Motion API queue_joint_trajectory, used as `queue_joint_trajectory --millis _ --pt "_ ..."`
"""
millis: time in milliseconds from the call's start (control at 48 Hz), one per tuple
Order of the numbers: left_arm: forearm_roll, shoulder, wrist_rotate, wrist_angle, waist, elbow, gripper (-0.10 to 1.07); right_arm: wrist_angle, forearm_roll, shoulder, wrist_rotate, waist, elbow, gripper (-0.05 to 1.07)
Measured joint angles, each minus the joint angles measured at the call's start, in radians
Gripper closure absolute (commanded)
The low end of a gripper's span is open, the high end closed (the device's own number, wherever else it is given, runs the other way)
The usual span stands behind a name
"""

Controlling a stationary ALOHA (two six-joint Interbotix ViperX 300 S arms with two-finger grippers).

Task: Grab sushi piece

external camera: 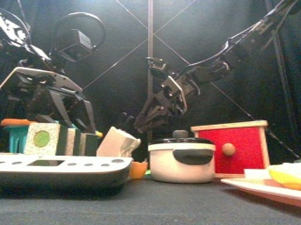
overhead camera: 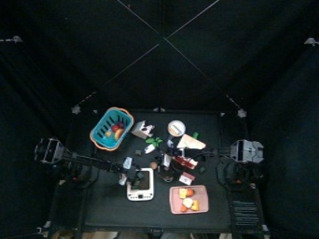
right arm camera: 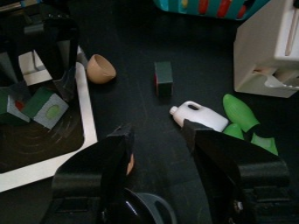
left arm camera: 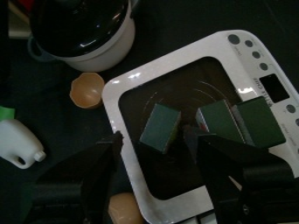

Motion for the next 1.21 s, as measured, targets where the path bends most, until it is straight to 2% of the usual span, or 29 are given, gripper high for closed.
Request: queue_joint_trajectory --millis 333,521,729,875,1021,1208 --pt "-0.002 0.009 -0.003 0.0 0.017 0.0 0.29 0.0 0.0 0.0 0.0 0.0 -0.002 0.19" --pt "-0.011 0.008 -0.003 0.0 0.02 0.0 0.31 0.0 0.0 -0.002 0.0 0.0 0.0 0.19" --pt "-0.025 0.008 -0.005 0.0 0.021 -0.002 0.26 0.0 0.0 -0.002 0.0 0.0 0.0 0.19" --pt "-0.035 0.005 -0.002 0.005 0.029 -0.018 0.15 0.0 0.0 0.0 0.0 0.0 0.0 0.19" --pt "0.012 -0.006 0.0 0.04 0.031 -0.029 0.07 0.0 0.0 -0.002 0.0 0.0 0.0 0.19" --pt "0.081 -0.009 0.0 0.141 0.021 -0.046 0.06 0.0 0.0 0.0 0.0 0.0 0.0 0.19"
